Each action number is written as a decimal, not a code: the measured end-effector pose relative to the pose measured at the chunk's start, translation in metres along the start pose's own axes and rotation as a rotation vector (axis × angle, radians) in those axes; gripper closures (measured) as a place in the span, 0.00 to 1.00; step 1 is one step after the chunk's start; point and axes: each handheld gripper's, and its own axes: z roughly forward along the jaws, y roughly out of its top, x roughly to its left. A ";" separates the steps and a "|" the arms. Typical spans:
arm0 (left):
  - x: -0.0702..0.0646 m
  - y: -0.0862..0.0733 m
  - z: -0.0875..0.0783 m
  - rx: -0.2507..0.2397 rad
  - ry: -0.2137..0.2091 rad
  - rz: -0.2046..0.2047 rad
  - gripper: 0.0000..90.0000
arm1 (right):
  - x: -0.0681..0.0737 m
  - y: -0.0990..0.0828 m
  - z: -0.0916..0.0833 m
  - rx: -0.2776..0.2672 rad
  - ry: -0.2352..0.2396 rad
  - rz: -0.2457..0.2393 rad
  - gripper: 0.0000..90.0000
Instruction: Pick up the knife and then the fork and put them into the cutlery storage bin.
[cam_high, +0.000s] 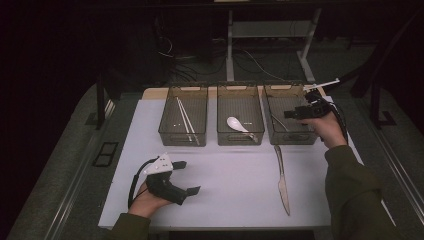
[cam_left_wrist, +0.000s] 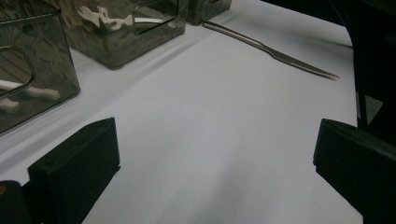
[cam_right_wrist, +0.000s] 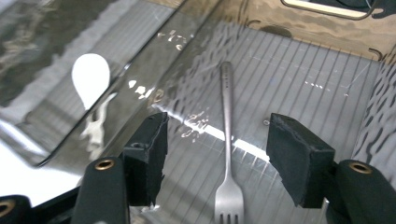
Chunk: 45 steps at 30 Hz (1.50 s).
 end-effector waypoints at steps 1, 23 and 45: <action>0.000 0.000 0.000 0.001 -0.001 0.001 0.00 | 0.001 -0.002 -0.003 -0.008 0.002 -0.008 0.41; -0.001 0.000 0.001 0.009 0.002 0.000 0.00 | 0.038 -0.047 -0.062 -0.099 0.146 -0.135 0.66; -0.002 0.000 0.002 0.017 0.001 0.012 0.00 | 0.074 -0.116 -0.065 0.018 0.223 -0.246 0.99</action>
